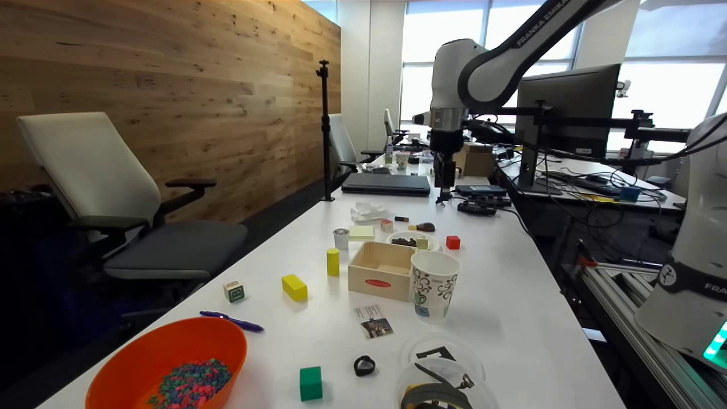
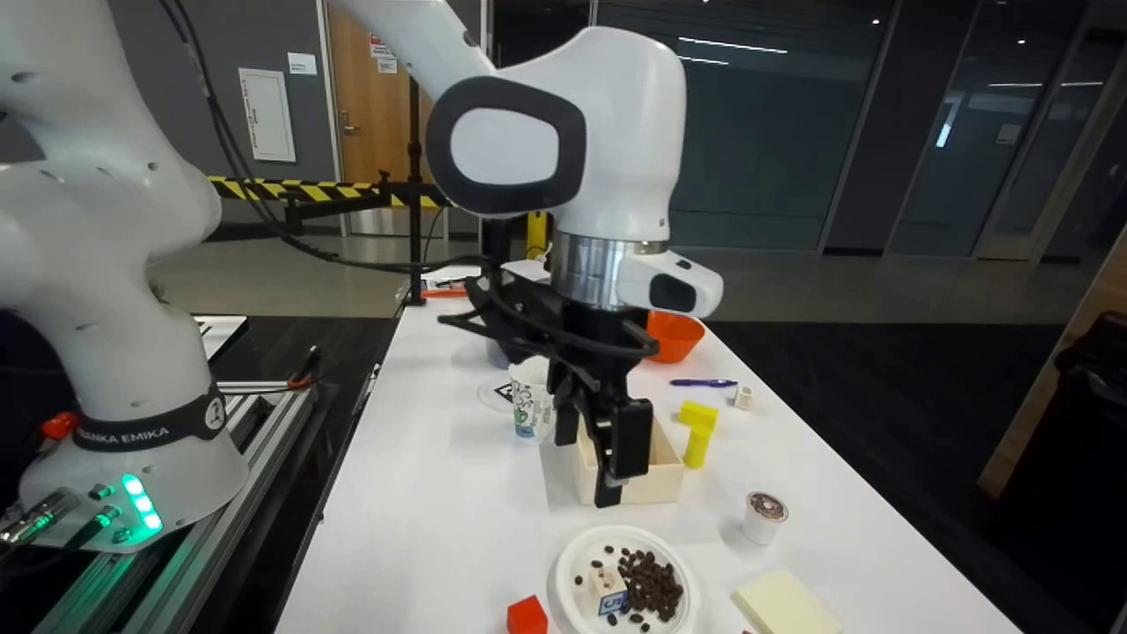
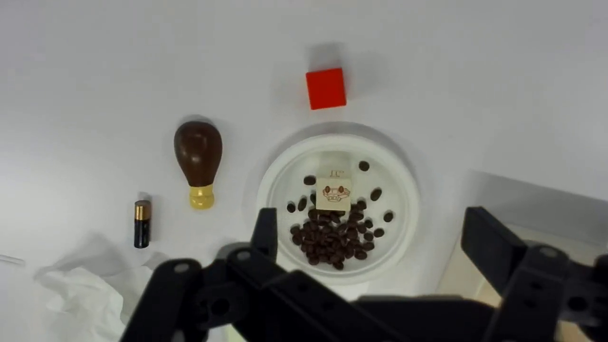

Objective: Pick up the cube from the plate and put it on top of the bottle

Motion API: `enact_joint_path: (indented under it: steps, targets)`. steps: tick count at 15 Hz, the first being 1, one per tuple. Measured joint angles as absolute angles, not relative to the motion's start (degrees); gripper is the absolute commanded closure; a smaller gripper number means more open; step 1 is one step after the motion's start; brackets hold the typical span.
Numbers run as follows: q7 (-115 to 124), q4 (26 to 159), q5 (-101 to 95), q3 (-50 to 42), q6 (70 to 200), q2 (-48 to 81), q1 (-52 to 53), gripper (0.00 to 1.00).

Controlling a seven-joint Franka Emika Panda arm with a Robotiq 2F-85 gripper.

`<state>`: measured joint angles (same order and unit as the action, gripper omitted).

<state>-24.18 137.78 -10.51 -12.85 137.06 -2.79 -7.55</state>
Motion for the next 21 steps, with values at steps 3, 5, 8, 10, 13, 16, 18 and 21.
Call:
enact_joint_path:
  steps: [3, 5, 8, 10, 13, 16, 18, 21]
  targets:
    - [-27.6, 133.2, -6.9, -12.8, 137.1, 2.9, -7.8, 0.0]
    - [-30.5, 130.9, -2.7, -12.6, 137.7, 5.6, -8.5, 0.0]
    - [-32.6, 129.5, 0.0, -12.1, 138.6, 7.5, -9.5, 0.0]
    - [-32.6, 129.4, 0.0, -12.0, 138.6, 7.5, -9.6, 0.0]
    - [-32.5, 129.4, -0.5, -11.7, 138.4, 7.9, -9.7, 0.0]
    - [-32.0, 129.4, -0.9, -11.1, 138.5, 10.1, -9.7, 0.0]
    - [-30.3, 129.4, -1.7, -10.8, 139.2, 11.7, -9.6, 0.0]
    - [-27.0, 129.4, -2.6, -10.6, 143.1, 13.8, -9.6, 0.0]
